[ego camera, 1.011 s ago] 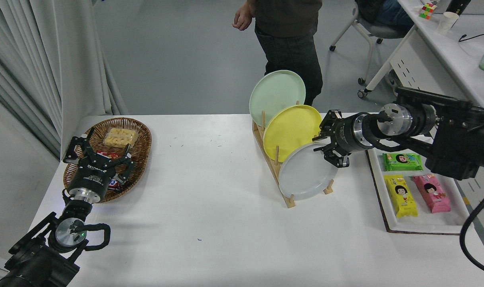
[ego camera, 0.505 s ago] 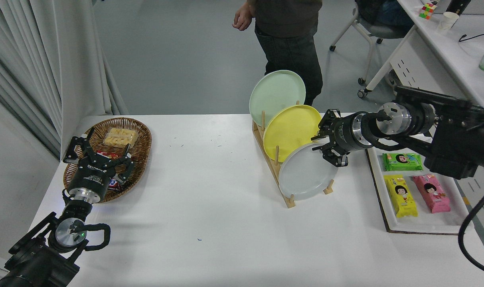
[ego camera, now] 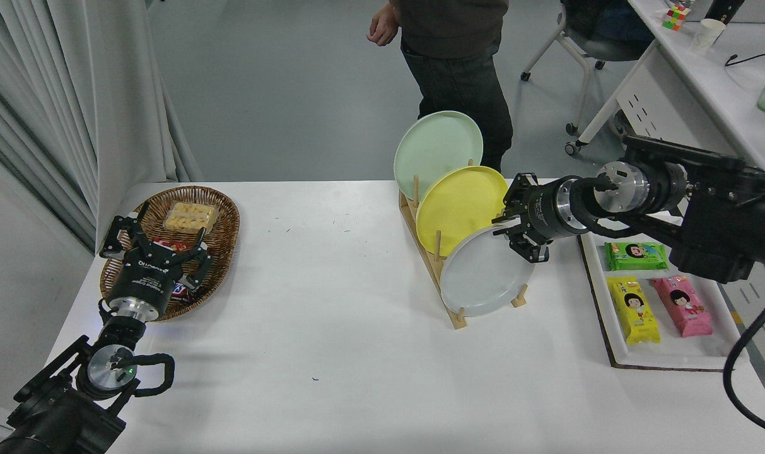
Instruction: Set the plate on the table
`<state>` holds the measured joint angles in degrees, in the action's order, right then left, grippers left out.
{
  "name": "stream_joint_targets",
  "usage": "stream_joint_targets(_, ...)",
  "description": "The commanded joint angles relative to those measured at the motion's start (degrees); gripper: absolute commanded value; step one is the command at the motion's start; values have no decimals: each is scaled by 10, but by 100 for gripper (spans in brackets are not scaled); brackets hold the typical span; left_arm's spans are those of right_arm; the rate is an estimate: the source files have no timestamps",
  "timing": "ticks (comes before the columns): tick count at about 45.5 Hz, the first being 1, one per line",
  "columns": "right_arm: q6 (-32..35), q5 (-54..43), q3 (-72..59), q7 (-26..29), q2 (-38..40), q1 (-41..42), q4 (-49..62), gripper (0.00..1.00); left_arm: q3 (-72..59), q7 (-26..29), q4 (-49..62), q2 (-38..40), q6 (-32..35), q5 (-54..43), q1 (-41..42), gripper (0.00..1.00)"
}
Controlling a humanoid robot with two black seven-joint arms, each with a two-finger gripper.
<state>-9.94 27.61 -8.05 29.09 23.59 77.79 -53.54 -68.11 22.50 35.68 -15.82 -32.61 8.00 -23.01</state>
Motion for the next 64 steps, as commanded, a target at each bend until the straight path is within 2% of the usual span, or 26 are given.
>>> stream_joint_targets(1, -1, 0, 0, 0, -2, 0, 1, 13, 0, 0, 0, 0, 0, 0, 0, 98)
stream_joint_targets(31, -1, 1, 0, 1, -2, 1, 1, 7, 0, 0, 0, 0, 0, 0, 0, 98)
stream_joint_targets(64, 8, 2, 2, 0, -1, 17, 0, 7, 0, 0, 0, 0, 0, 0, 0, 98)
